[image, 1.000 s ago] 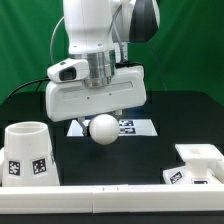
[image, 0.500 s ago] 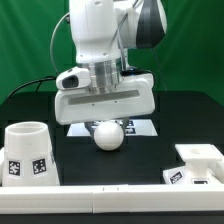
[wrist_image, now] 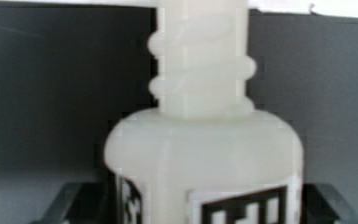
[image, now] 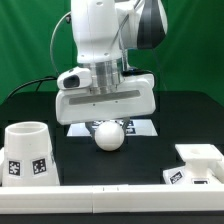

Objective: Assemble lamp

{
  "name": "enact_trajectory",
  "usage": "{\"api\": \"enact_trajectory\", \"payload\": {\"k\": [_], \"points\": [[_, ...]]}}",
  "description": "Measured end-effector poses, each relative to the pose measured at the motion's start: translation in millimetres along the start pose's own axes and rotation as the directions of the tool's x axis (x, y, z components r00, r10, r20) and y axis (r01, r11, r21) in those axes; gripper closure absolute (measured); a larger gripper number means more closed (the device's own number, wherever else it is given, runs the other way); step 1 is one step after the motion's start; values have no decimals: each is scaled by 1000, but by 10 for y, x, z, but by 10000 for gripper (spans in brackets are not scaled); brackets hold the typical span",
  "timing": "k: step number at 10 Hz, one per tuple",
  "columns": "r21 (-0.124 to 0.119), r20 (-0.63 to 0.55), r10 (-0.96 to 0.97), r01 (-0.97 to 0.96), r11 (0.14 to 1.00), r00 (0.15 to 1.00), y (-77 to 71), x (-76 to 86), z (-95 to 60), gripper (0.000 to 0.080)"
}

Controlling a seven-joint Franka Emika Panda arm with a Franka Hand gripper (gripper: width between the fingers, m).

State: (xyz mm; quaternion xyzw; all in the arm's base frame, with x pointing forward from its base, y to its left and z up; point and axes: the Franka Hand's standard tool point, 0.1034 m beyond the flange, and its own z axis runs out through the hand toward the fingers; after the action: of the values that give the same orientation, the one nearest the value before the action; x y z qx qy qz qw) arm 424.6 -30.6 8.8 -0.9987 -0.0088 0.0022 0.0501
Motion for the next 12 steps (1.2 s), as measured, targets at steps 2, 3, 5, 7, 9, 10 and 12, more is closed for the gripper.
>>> {"api": "enact_trajectory", "payload": {"k": [2,3,5,7,9,10,12], "points": [[0,1,0,0,1000,1000,0,-2,1,166],[0,1,0,0,1000,1000,0,-2,1,166],[0,1,0,0,1000,1000,0,-2,1,104],[0,1,0,0,1000,1000,0,-2,1,101],[0,1,0,0,1000,1000,-1,-2,2,101],[0,1,0,0,1000,1000,-1,-2,2,101],[5,16,2,-2,1000,1000,-13,-15,2,101]]}}
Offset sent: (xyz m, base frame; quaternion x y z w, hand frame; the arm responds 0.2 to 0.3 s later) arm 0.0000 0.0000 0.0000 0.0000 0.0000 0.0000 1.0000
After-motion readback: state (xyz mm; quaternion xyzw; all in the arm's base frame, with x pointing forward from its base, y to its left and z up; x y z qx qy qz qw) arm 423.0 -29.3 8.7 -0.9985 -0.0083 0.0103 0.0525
